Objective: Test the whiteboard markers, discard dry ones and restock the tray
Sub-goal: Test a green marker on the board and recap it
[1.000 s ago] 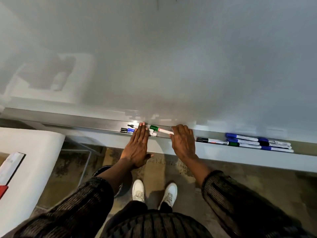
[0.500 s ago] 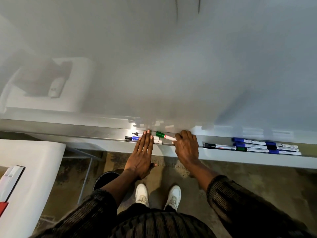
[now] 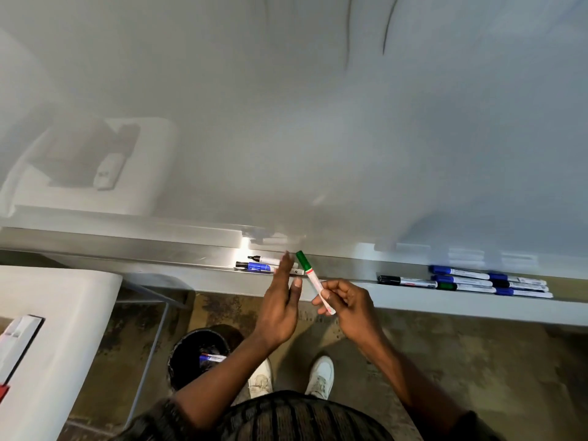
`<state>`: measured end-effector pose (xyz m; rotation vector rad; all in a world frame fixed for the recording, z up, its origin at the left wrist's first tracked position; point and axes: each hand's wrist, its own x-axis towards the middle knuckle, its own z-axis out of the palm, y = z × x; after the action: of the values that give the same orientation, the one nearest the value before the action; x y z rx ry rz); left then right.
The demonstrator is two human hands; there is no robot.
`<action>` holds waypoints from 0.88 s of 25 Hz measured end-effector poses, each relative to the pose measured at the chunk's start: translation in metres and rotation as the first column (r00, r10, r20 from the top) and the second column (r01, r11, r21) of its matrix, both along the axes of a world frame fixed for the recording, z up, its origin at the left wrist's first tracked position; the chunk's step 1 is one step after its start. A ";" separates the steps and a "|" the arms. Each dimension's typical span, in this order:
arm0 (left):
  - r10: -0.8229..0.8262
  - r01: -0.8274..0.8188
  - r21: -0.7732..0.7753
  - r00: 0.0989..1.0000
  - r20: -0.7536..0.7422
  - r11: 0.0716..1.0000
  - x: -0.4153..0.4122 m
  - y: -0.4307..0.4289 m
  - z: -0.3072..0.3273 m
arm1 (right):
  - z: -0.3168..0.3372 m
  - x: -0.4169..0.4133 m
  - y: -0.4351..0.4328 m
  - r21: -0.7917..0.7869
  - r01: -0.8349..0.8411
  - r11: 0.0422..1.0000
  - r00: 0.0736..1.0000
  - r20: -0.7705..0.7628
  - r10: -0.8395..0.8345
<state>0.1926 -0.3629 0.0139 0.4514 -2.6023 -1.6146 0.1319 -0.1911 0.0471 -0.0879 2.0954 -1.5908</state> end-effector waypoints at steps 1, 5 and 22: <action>0.075 -0.076 0.173 0.997 0.013 0.982 0.001 0.006 0.014 | 0.002 0.006 0.000 -0.047 -0.005 0.999 0.999 0.049 0.008; 0.223 -0.248 0.533 0.968 0.111 0.809 0.000 0.010 0.057 | 0.011 0.027 -0.002 -0.234 -0.031 0.972 0.981 0.177 0.074; 0.478 -0.614 0.762 0.743 0.469 0.206 0.005 -0.084 0.049 | 0.050 0.075 -0.083 0.749 -0.069 0.659 0.862 -0.288 0.417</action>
<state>0.1979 -0.4466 0.0628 1.3687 -0.9874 -2.4798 0.2071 -0.2741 0.0971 -0.4826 2.7683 -0.5026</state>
